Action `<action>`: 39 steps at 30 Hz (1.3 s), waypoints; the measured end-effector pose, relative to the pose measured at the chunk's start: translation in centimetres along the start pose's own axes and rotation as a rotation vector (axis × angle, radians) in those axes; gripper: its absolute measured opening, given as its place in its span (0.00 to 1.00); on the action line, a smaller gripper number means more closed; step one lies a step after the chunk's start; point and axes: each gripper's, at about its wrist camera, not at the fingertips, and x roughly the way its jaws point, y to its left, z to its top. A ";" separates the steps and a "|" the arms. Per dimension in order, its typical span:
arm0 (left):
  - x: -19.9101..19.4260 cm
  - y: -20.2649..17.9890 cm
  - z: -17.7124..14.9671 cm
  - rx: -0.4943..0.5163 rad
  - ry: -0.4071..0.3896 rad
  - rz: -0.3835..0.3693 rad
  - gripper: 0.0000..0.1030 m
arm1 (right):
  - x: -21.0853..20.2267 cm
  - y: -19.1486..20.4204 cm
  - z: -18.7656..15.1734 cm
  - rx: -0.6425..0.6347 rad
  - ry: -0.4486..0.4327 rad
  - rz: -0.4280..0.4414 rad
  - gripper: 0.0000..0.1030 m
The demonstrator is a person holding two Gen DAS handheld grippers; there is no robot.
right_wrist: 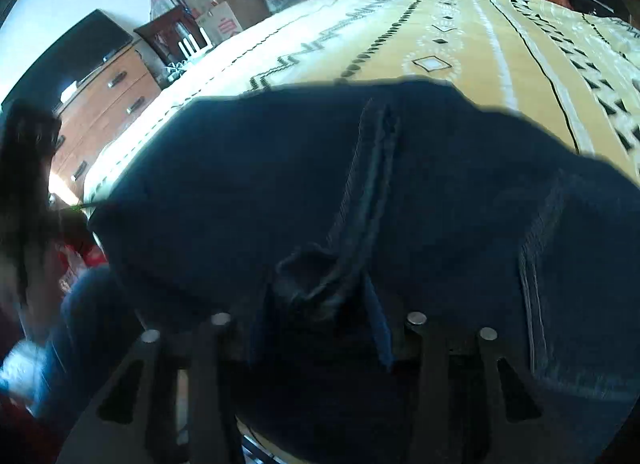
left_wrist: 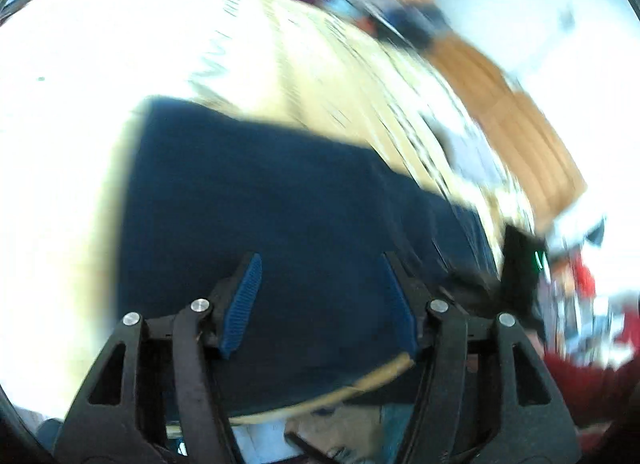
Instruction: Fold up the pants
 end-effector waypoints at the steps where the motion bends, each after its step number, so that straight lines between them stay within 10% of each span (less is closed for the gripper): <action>1: -0.7 1.0 0.4 -0.014 -0.023 0.023 0.59 | -0.5 0.0 0.0 0.002 0.002 -0.002 0.47; 6: -1.1 4.5 0.9 -0.086 -0.048 0.073 0.59 | -2.5 1.7 6.7 -0.067 -0.149 0.007 0.47; 10: -1.0 5.9 1.0 -0.148 -0.064 0.082 0.59 | 5.1 -0.4 10.8 -0.048 -0.002 -0.042 0.37; 13: -2.0 7.1 1.2 -0.172 -0.085 0.096 0.59 | 6.0 -0.8 10.0 -0.107 0.001 -0.079 0.28; 18: -2.0 8.6 1.7 -0.185 -0.088 0.104 0.59 | 1.6 2.7 6.9 -0.216 -0.107 -0.188 0.58; 20: -1.6 9.3 2.1 -0.184 -0.068 0.090 0.59 | 3.1 3.6 4.1 -0.266 0.003 -0.230 0.58; 27: -0.1 10.6 3.4 -0.144 0.022 0.032 0.60 | -3.3 12.0 -0.9 -0.449 -0.154 -0.401 0.59; 39: 0.1 10.9 3.6 -0.127 0.032 -0.004 0.60 | 4.2 22.2 -6.2 -0.865 -0.143 -0.562 0.59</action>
